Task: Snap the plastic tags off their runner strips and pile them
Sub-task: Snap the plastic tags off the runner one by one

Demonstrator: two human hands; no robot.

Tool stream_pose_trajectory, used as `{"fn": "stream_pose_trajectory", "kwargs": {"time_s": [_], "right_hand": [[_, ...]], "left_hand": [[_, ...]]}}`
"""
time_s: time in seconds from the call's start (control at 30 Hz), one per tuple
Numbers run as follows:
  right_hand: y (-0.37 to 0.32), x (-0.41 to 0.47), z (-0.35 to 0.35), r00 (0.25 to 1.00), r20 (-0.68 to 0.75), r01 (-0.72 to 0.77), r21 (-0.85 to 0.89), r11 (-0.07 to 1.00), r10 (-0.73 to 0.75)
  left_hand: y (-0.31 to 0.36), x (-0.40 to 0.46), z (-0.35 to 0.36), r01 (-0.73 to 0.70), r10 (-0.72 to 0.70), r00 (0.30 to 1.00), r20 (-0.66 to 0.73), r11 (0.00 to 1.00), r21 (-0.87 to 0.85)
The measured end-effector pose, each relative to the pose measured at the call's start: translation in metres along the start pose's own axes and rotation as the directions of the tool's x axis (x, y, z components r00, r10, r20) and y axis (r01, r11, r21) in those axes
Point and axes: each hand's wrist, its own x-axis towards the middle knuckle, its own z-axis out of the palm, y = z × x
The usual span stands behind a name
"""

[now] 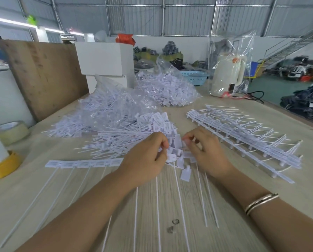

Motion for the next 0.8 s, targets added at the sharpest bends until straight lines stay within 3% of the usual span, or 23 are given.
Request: {"fn": "stream_pose_trajectory", "kwargs": {"time_s": [0.1,0.2,0.27,0.37,0.4,0.53,0.67,0.8], "right_hand": [[-0.019,-0.005,0.002,0.987,0.15,0.042,0.121,0.992,-0.06],[-0.022,-0.011,0.011,0.945,0.308,0.098,0.047,0.994,-0.108],[-0.019,-0.01,0.01,0.96,0.266,0.081,0.028,0.996,-0.085],[-0.019,-0.009,0.007,0.978,0.201,0.044,0.093,0.995,-0.062],[-0.019,-0.008,0.007,0.979,0.192,0.043,0.118,0.992,-0.065],[-0.022,-0.007,0.006,0.98,0.188,0.009,0.262,0.965,-0.06],[-0.018,-0.008,0.004,0.974,0.218,-0.012,0.294,0.956,-0.055],[-0.022,-0.007,0.008,0.993,0.12,-0.036,0.441,0.897,-0.02]], "left_hand": [[0.005,0.001,-0.001,-0.041,0.041,0.999,-0.019,0.999,0.008],[0.007,0.001,-0.002,-0.047,0.048,0.999,-0.026,0.999,0.004],[0.005,0.001,-0.005,-0.049,0.048,0.999,0.005,0.996,0.075],[-0.004,0.003,-0.009,-0.084,0.057,0.995,0.081,0.922,0.377],[-0.006,0.003,-0.01,-0.085,0.045,0.993,0.109,0.914,0.396],[-0.005,0.004,-0.009,-0.098,0.071,0.991,0.114,0.962,0.254],[-0.006,0.005,-0.006,-0.106,0.095,0.993,0.066,0.978,0.179],[-0.006,0.005,-0.002,-0.026,0.026,1.0,0.006,0.999,-0.022]]}}
